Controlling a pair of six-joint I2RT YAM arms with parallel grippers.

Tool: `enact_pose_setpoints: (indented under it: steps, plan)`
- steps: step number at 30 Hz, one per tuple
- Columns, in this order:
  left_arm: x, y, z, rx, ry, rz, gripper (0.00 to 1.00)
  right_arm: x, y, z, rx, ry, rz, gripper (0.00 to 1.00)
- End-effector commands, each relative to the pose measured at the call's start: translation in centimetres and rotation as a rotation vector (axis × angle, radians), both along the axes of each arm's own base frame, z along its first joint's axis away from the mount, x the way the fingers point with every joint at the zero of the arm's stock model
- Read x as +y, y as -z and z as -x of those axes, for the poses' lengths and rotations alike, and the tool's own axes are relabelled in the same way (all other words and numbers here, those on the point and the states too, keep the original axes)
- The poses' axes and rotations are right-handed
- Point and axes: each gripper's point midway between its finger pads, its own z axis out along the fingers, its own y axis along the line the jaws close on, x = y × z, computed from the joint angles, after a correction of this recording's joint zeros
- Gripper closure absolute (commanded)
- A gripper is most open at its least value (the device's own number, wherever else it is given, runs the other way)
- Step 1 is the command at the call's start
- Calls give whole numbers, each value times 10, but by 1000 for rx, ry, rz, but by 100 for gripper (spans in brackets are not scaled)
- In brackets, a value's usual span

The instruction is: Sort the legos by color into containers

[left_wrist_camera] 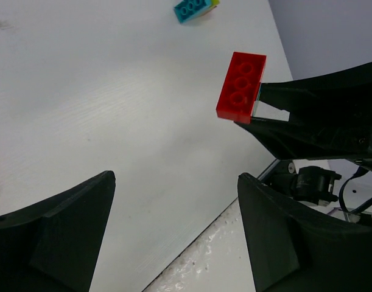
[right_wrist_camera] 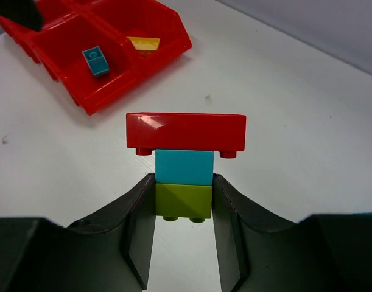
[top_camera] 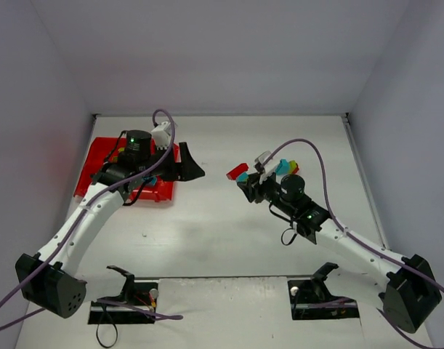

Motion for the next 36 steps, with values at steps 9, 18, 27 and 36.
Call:
enact_pose_setpoints:
  steps: [9,18,27,36]
  plan:
    - [-67,-37,2,-38,137,106,25,11,-42,25,-174,-165,-28,100]
    - [-97,-27,7,-25,188,84,25,17,-35,27,-163,-204,-16,100]
    - [-111,-19,2,-6,201,96,37,17,-33,27,-163,-208,-12,100]
    - [-110,-19,5,-8,201,94,95,17,-27,24,-155,-196,-6,100]
